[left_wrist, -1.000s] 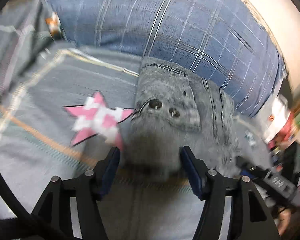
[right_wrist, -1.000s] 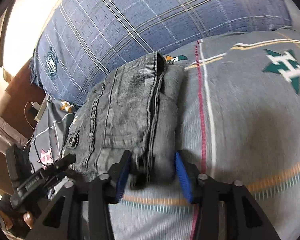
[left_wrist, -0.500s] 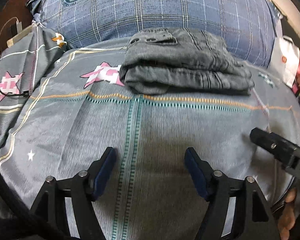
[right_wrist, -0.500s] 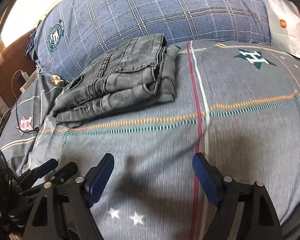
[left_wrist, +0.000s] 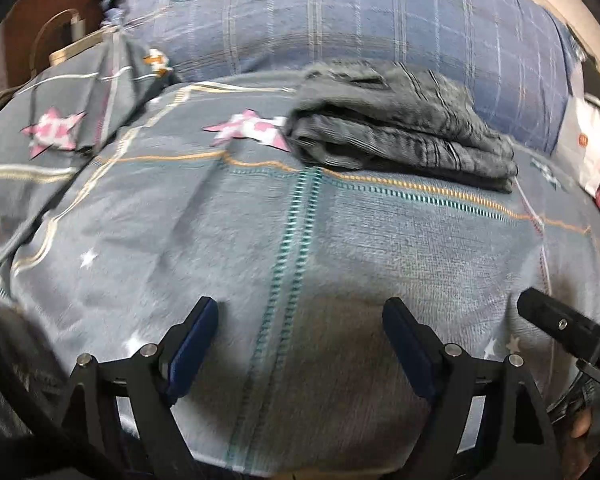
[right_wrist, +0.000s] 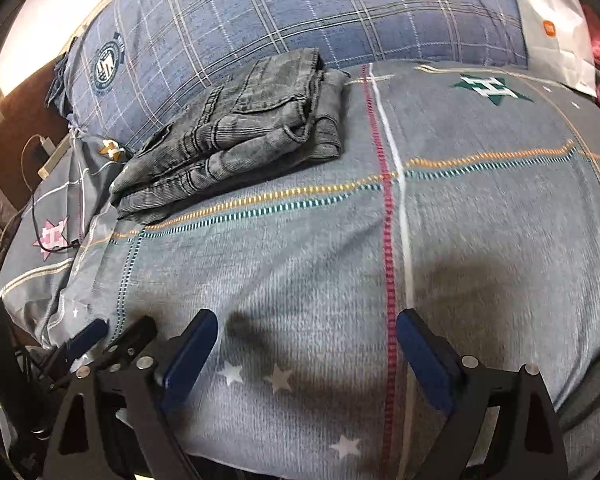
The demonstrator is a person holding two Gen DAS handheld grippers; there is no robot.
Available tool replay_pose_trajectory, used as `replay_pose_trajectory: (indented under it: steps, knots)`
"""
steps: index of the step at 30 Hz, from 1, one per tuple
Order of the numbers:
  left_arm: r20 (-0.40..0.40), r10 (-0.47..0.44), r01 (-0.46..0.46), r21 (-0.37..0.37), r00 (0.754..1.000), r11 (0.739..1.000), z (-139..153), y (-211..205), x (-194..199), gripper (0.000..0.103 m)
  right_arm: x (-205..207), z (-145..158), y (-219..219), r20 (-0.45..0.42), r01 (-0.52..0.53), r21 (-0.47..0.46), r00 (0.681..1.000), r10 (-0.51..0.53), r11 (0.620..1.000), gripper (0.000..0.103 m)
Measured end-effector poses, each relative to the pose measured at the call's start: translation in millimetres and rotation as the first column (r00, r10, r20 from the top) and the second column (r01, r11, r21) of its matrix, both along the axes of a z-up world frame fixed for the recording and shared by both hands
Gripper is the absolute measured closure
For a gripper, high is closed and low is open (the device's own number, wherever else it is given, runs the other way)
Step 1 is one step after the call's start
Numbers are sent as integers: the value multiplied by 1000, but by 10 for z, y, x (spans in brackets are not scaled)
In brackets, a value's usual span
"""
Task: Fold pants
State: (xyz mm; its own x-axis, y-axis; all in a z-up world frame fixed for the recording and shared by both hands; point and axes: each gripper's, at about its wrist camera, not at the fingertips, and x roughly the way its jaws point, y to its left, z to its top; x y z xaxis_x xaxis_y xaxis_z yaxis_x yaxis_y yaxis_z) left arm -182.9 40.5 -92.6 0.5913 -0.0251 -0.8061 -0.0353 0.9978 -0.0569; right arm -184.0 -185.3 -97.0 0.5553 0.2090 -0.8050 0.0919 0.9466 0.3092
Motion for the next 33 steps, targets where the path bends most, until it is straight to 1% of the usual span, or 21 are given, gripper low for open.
replay_pose_trajectory:
  steps: [4,7,10,13,15,16,19,22,25,29,33]
  knots:
    - [30,14,-15,44,999,999,142,38,-195,18,-144,38,-1,-9,2,0,1000,-2,1000,11]
    - [40,4,-6,55,999,998,291,36,-344,18,-250,149,75,12,-10,-38,1000,11,999,11]
    - [28,-4,2,67,1000,998,431,20,-440,18,-398,343,170,56,-39,-92,997,44,995,11]
    - [9,-7,7,101,1000,995,578,-4,-501,18,-514,531,245,76,-53,-152,995,65,987,11]
    - [12,5,-7,116,1000,993,682,0,-557,18,-594,704,267,97,-56,-172,993,74,983,11]
    - [15,16,-18,122,1000,992,738,21,-575,18,-607,780,278,105,-57,-174,992,76,983,11]
    - [7,21,-21,106,1000,994,884,45,-645,18,-702,989,291,133,-52,-183,988,77,982,11]
    - [-8,25,-24,124,1000,992,1006,51,-677,18,-804,1200,316,163,-47,-200,983,81,979,11]
    - [-10,19,-17,131,1000,991,1090,50,-704,18,-851,1352,344,182,-51,-188,980,85,981,11]
    - [10,13,-14,123,1000,992,1192,45,-764,18,-890,1483,366,197,-46,-173,977,80,984,11]
    - [22,1,-4,115,1000,993,1281,65,-788,18,-905,1552,355,201,-50,-137,977,77,989,11]
